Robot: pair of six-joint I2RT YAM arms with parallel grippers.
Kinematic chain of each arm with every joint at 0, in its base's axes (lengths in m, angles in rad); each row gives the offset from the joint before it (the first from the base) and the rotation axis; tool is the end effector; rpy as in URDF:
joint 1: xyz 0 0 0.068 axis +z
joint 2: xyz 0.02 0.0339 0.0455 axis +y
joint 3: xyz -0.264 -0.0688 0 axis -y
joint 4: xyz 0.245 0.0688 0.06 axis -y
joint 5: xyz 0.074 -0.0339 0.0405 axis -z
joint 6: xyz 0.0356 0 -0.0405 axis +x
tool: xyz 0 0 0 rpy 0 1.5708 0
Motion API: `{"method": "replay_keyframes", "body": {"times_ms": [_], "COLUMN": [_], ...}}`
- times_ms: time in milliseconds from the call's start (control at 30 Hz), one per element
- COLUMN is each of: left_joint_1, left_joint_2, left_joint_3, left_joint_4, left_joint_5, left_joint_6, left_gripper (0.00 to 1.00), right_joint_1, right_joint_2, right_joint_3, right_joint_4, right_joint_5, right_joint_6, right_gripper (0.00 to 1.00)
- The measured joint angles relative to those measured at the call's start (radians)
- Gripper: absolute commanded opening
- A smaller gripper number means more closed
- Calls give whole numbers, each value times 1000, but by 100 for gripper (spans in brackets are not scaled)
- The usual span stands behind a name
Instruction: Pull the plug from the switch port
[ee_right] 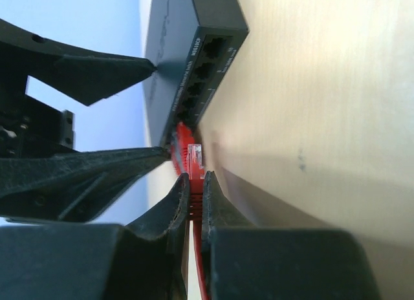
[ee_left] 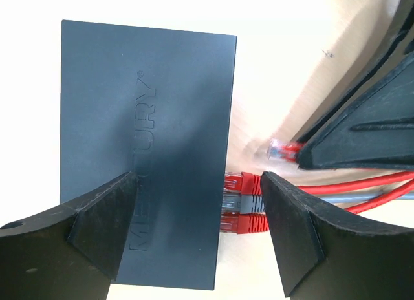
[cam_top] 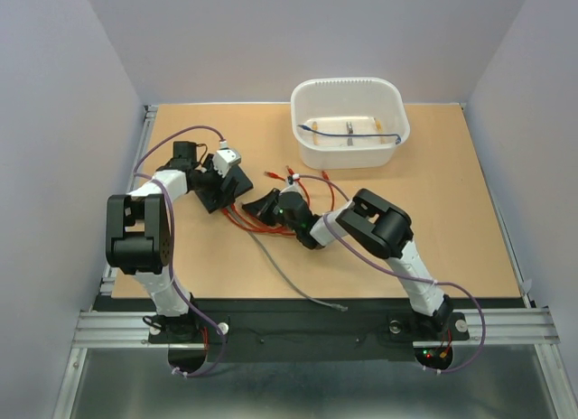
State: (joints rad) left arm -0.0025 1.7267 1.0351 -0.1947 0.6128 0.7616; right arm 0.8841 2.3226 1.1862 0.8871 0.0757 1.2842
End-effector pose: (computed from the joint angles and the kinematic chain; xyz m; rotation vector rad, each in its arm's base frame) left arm 0.3531 -0.0214 0.1844 1.0834 2.0105 -0.3673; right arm 0.2962 0.3571 0.0823 0.4735 2.0270 1.3927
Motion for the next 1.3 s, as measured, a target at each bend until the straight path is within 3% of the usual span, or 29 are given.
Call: {"method": "replay_keyframes", "body": {"times_ms": [267, 533, 900, 1300], "left_joint_1": [9, 11, 11, 11], "left_joint_2": [0, -3, -4, -4], "left_joint_3": [27, 35, 41, 47], "left_joint_4": [-72, -111, -124, -141], "left_joint_5": [21, 26, 26, 25], "left_joint_6": [1, 3, -3, -12], "left_gripper": [89, 89, 89, 89], "right_joint_1": [-6, -46, -65, -66], "right_joint_2": [-65, -69, -112, -138], "right_joint_3": [-12, 45, 175, 412], "right_joint_4": [-107, -153, -117, -1], "right_joint_5": [87, 195, 269, 294], "right_joint_6": [-253, -403, -553, -581], "right_gripper": [0, 0, 0, 0]}}
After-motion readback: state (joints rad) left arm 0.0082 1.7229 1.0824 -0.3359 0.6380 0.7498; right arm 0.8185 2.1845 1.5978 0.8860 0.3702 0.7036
